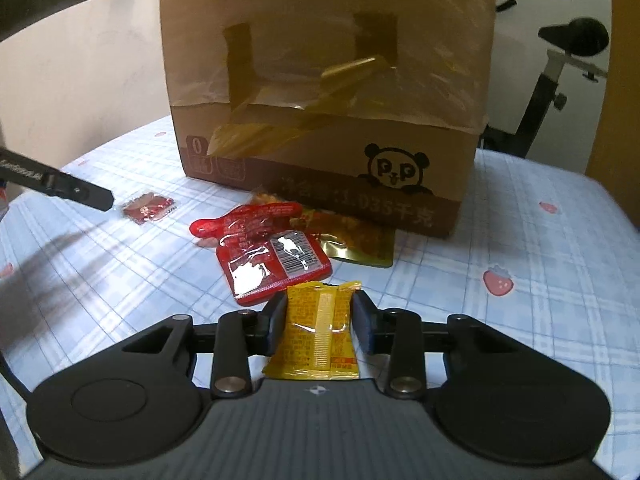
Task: Organize snacks
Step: 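Grasp the red jerky packet with the left tool while the right tool grasps the yellow packet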
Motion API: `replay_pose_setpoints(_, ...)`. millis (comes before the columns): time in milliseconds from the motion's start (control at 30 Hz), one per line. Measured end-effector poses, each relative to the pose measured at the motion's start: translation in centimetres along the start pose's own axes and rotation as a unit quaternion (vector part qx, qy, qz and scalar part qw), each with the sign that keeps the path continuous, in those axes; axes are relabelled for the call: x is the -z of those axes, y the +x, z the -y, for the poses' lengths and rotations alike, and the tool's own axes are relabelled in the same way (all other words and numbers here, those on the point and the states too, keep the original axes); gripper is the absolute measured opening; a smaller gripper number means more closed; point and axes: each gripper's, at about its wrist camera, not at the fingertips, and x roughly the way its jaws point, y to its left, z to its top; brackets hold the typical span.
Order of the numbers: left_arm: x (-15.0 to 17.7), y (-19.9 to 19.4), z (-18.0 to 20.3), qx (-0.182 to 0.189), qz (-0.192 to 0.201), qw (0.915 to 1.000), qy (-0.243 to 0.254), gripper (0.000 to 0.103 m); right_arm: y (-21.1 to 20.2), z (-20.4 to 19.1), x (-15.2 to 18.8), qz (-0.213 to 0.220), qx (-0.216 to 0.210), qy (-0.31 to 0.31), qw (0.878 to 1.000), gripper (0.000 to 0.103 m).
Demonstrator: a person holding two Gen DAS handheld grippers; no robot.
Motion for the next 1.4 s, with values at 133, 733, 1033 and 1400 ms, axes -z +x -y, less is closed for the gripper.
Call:
replay_pose_setpoints(133, -0.7, 1.4, -0.2, -0.004, -0.001, 1.0, -0.004, 0.06, -0.1, 0.4, 0.0, 0.002, -0.006, 0.007, 1.0, 0.038)
replay_pose_setpoints(733, -0.5, 4.5, 1.9, -0.045, 0.011, 0.998, 0.044, 0.079, -0.1, 0.6, -0.1, 0.003, -0.016, 0.021, 1.0, 0.038)
replay_pose_setpoints(1033, 0.9, 3.0, 1.9, -0.035, 0.026, 0.9982, 0.041, 0.065, -0.1, 0.6, -0.1, 0.003, -0.016, 0.02, 1.0, 0.038)
replay_pose_setpoints(1400, 1.9, 1.9, 2.7, -0.03, 0.034, 0.9978, 0.047, 0.065, -0.2, 0.6, 0.0, 0.003, -0.014, 0.019, 1.0, 0.038)
